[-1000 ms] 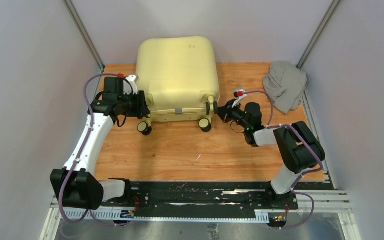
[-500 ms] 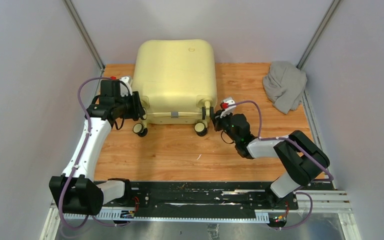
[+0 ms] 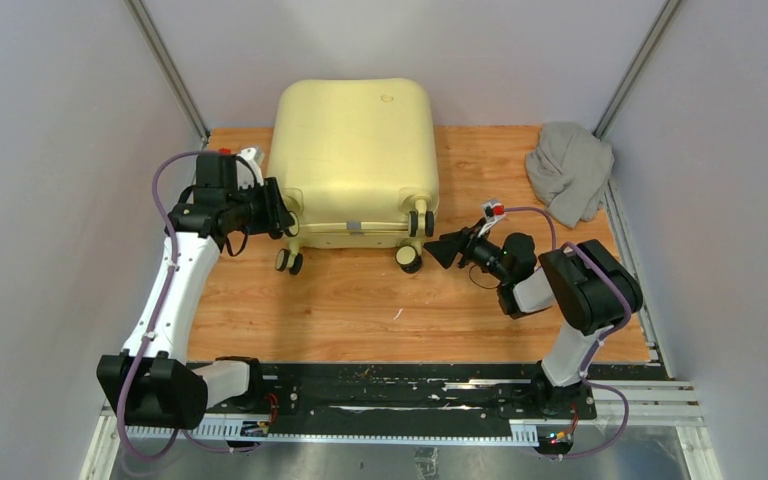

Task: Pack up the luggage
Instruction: Zip the luggage at the center of the board.

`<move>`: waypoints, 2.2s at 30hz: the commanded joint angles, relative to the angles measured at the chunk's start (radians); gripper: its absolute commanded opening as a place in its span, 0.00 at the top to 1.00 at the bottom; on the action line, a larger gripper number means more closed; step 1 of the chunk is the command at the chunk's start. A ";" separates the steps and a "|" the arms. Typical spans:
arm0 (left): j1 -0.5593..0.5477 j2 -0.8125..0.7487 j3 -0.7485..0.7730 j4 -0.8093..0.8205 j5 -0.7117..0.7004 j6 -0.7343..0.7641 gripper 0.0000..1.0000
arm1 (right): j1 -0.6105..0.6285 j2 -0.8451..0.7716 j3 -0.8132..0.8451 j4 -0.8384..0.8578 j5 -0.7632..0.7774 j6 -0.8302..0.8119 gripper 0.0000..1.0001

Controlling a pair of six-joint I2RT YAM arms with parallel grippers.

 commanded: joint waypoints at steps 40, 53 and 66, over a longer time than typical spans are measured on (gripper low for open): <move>0.002 -0.019 0.189 0.134 0.128 0.027 1.00 | -0.126 0.189 0.321 0.038 -0.294 0.068 0.32; 0.002 -0.012 0.194 0.137 0.142 0.014 1.00 | -0.083 0.214 0.312 0.030 -0.290 0.079 0.57; 0.002 -0.021 0.197 0.133 0.149 0.017 1.00 | -0.029 0.055 0.193 -0.249 -0.019 -0.099 0.42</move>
